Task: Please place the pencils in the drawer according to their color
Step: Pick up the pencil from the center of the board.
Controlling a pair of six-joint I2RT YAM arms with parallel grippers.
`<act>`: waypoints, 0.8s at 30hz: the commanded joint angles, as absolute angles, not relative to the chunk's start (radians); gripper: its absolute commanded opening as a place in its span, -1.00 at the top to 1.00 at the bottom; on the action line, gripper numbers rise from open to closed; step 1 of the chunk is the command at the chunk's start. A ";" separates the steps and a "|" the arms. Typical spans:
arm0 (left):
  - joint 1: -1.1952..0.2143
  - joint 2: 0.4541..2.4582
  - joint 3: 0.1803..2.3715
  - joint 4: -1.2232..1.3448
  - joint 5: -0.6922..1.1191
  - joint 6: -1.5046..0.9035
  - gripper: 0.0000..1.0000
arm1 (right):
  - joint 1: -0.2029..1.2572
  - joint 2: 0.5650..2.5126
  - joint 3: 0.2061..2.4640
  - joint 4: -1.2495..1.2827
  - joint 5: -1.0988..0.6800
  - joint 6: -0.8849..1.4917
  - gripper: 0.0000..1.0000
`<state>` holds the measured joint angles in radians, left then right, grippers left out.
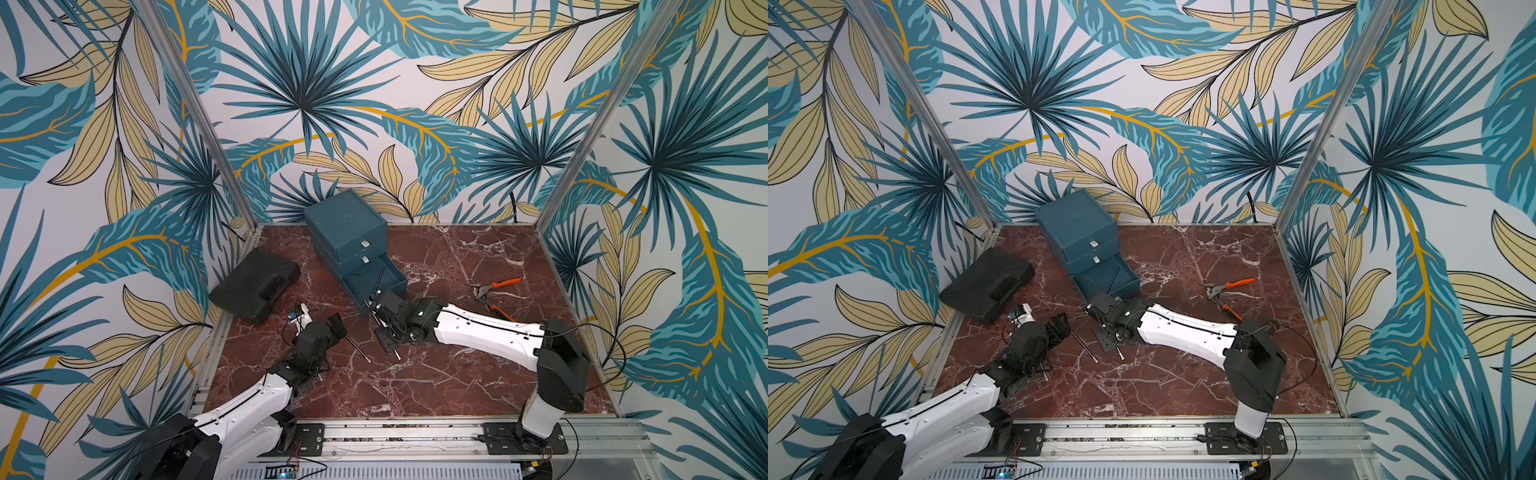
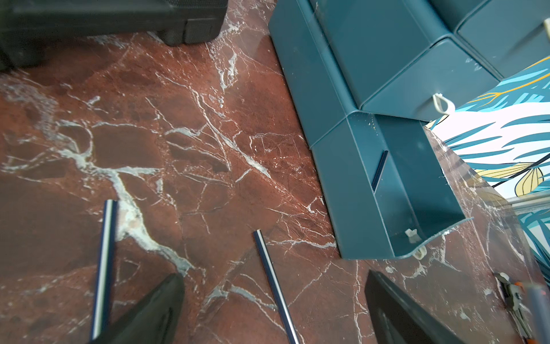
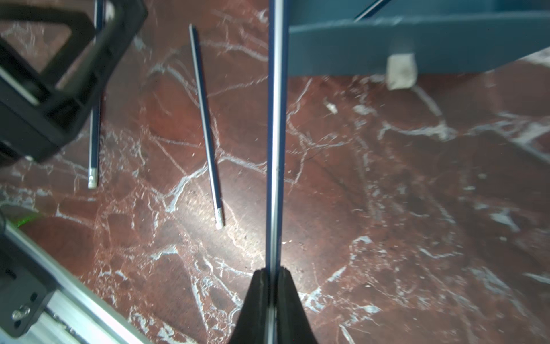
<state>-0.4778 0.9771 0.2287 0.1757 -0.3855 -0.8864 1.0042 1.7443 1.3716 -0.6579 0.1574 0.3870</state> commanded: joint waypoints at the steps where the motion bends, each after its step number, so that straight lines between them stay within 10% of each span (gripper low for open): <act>1: -0.472 0.990 0.225 0.213 -0.394 -0.880 -1.00 | 1.009 1.718 1.402 -0.678 0.269 0.441 1.00; 24: -0.473 1.035 0.227 0.244 -0.374 -0.874 -1.00 | 0.914 1.791 1.512 -0.399 0.325 0.686 1.00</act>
